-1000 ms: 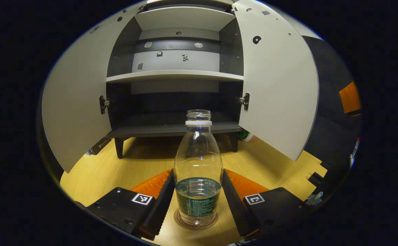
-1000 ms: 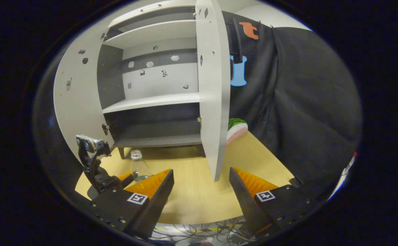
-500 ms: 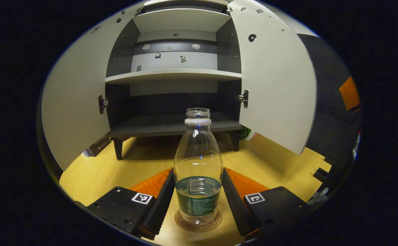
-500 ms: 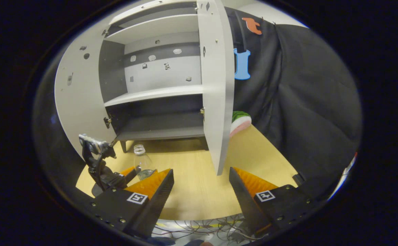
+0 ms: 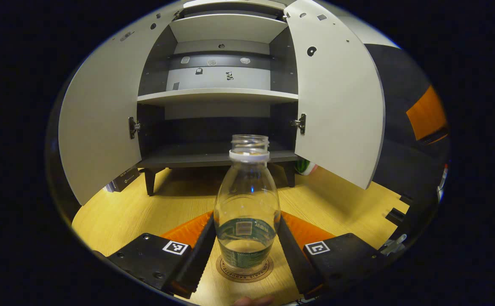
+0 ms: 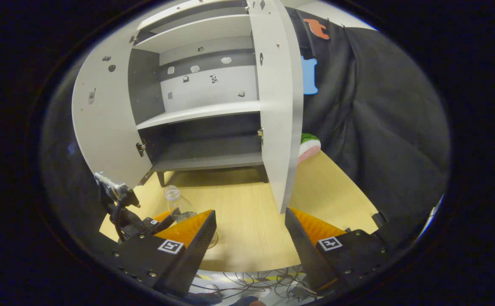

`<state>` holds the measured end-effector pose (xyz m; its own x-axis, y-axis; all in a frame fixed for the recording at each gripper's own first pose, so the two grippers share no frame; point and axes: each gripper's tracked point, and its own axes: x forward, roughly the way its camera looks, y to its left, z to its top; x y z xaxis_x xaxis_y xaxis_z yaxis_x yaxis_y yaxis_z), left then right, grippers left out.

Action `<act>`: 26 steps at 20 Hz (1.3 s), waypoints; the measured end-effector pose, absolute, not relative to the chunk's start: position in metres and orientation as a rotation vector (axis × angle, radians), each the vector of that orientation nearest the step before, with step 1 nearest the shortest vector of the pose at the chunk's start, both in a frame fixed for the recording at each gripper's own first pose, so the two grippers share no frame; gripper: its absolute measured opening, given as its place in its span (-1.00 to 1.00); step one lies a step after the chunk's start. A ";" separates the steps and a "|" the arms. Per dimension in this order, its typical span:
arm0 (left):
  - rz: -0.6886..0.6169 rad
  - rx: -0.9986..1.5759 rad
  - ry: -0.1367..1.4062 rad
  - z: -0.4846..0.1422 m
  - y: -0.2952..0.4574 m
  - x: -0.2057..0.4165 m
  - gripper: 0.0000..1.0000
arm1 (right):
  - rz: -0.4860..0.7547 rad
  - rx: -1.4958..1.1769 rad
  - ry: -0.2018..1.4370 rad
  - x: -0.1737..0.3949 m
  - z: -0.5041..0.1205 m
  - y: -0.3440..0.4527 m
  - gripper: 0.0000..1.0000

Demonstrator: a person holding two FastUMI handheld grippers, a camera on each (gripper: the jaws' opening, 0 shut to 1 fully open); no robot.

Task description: Grasp the bottle in the cabinet with the left hand and place it on the coaster, then close the right door with the right hand and the left door with the left hand.

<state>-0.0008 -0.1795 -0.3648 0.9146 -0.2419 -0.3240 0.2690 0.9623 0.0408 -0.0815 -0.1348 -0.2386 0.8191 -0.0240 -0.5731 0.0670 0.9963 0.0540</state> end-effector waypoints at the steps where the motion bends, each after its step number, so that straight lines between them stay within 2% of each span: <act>1: -0.256 0.097 0.317 -0.363 -0.177 0.000 0.69 | -0.046 0.073 0.610 -0.082 -0.239 -0.134 0.99; 7: -0.269 0.097 0.271 -0.336 -0.181 0.001 0.75 | -0.051 0.086 0.586 -0.081 -0.230 -0.136 0.99; 8: -0.264 0.108 0.247 -0.325 -0.180 0.001 0.75 | -0.052 0.087 0.580 -0.081 -0.227 -0.137 0.89; 10: -0.280 0.112 0.214 -0.301 -0.186 0.001 0.77 | -0.050 0.081 0.568 -0.081 -0.220 -0.138 0.89; 11: -0.285 0.117 0.202 -0.291 -0.186 0.000 0.77 | -0.051 0.076 0.556 -0.080 -0.216 -0.140 0.99; 14: -0.289 0.112 0.153 -0.244 -0.187 0.000 0.77 | -0.045 0.077 0.496 -0.073 -0.191 -0.143 0.99; 15: -0.291 0.103 0.140 -0.229 -0.188 0.000 0.77 | -0.046 0.080 0.472 -0.070 -0.181 -0.146 0.89; 16: -0.293 0.096 0.134 -0.214 -0.188 0.000 0.77 | -0.051 0.085 0.444 -0.066 -0.170 -0.149 0.99; 17: -0.281 0.102 0.125 -0.201 -0.184 0.000 0.77 | -0.054 0.091 0.415 -0.062 -0.159 -0.153 0.89; 18: -0.260 0.106 0.107 -0.184 -0.178 0.001 0.78 | -0.059 0.092 0.387 -0.057 -0.146 -0.158 0.99; 22: -0.207 0.060 0.079 -0.135 -0.160 0.004 0.78 | -0.079 0.080 0.285 -0.038 -0.099 -0.187 0.98; 26: -0.132 0.045 0.106 -0.112 -0.132 0.005 0.79 | -0.090 0.086 0.246 -0.024 -0.066 -0.225 0.97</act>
